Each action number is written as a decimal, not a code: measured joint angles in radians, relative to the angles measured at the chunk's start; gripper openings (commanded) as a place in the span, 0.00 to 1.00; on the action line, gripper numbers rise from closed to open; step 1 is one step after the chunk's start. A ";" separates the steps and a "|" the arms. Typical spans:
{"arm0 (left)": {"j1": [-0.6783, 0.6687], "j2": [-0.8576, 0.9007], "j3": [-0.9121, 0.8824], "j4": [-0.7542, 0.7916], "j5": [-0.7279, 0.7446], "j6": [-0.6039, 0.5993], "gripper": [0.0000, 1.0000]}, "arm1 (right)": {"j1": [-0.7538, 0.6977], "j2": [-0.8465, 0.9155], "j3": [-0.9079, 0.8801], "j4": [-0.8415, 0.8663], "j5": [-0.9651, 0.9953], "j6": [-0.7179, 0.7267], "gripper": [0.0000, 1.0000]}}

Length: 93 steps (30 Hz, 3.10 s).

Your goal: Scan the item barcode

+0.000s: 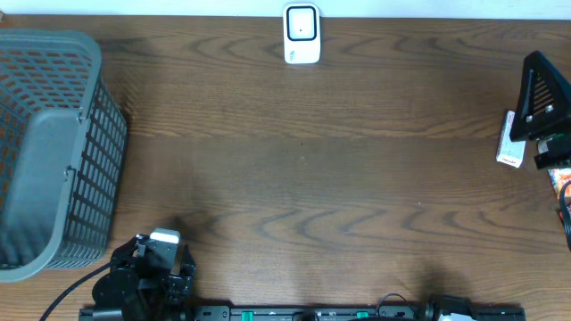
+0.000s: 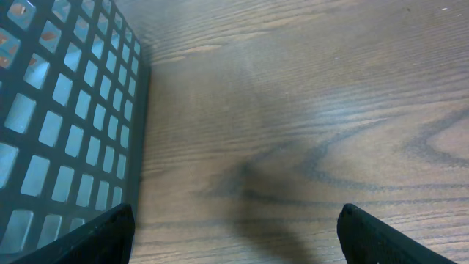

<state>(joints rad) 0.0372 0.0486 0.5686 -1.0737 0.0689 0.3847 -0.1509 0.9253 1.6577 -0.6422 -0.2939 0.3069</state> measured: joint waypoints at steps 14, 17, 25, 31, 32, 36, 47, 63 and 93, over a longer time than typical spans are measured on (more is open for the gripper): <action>0.000 0.000 -0.014 0.296 0.094 0.016 0.86 | 0.000 0.000 -0.038 0.023 0.000 0.019 0.99; 0.000 0.000 -0.045 0.417 0.109 0.019 0.86 | 0.000 0.000 -0.038 0.028 0.000 0.023 0.99; 0.000 0.000 -0.253 0.811 0.117 -0.018 0.86 | 0.000 -0.001 -0.038 0.040 0.000 0.047 0.99; 0.000 0.001 -0.437 1.027 0.117 -0.047 0.86 | 0.000 -0.001 -0.038 0.044 -0.001 0.055 0.99; 0.000 0.001 -0.460 1.052 0.116 -0.049 0.86 | 0.000 -0.001 -0.038 0.044 0.000 0.056 0.99; 0.000 0.001 -0.525 1.109 0.116 -0.052 0.86 | 0.000 -0.001 -0.038 0.045 0.000 0.057 0.99; 0.000 0.003 -0.562 1.090 0.105 -0.053 0.86 | 0.000 -0.001 -0.039 0.047 0.000 0.057 0.99; 0.000 0.018 -0.557 1.067 0.085 -0.053 0.86 | 0.000 -0.086 -0.042 0.092 -0.001 0.068 0.99; 0.000 0.021 -0.557 1.066 0.082 -0.053 0.87 | 0.001 -0.476 -0.225 0.032 0.348 -0.023 0.99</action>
<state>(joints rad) 0.0372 0.0692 0.0120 -0.0074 0.1513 0.3321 -0.1501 0.4488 1.4330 -0.6098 0.0544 0.2836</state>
